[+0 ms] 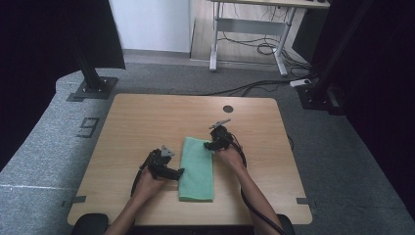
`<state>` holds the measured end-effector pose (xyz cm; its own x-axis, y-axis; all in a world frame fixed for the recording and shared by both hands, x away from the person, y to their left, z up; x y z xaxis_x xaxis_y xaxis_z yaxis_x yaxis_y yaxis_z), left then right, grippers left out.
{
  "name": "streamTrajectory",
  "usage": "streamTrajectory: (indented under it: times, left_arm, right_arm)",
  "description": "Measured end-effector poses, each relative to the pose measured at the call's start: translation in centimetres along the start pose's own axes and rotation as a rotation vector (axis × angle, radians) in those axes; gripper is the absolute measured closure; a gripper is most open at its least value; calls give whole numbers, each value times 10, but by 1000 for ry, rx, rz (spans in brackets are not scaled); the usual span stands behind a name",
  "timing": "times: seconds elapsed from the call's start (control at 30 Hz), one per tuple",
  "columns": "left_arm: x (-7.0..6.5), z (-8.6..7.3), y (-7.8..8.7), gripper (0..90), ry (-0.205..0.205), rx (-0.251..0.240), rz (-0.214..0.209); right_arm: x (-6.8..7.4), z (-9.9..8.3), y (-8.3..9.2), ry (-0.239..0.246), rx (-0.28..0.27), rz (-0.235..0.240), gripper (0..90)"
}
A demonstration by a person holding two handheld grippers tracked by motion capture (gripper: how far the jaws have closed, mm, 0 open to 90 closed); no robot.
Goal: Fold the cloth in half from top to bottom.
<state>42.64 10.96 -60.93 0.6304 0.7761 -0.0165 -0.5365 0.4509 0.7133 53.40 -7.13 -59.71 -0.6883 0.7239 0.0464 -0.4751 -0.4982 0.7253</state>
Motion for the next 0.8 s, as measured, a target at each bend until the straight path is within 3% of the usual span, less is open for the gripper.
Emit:
streamTrajectory:
  times: [0.13,0.17,0.2,0.23,0.27,0.4,0.6,0.8]
  left_arm:
    - [0,0,0,0,0,0,0]
    - [0,0,0,0,0,0,0]
    - [0,0,0,0,0,0,0]
    - [0,0,0,0,0,0,0]
    - [0,0,0,0,0,0,0]
    - [0,0,0,0,0,0,0]
    - [0,0,0,0,1,0,1]
    - [-1,0,0,0,9,-3,7]
  right_arm:
    - [0,0,0,13,-1,3,463]
    - [1,0,0,11,-2,9,541]
    - [1,0,0,11,-2,9,541]
    - [3,0,1,10,-3,21,603]
    - [6,0,1,8,0,42,720]
    - [9,0,1,-19,5,71,814]
    - [10,1,2,-8,17,57,836]
    - [11,10,21,-2,-17,64,836]
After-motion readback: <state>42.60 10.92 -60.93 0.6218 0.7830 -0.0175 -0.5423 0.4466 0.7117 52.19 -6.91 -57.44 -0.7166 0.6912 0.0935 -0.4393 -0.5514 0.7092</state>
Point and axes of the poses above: each handheld gripper's, and its own axes: y roughly backward along the jaws, z roughly out of its top, x roughly to its left, the point moved 8 cm from there along -y, roughly forward along the jaws, and after that the axes turned 3 degrees about -x, right-handed, at the moved point
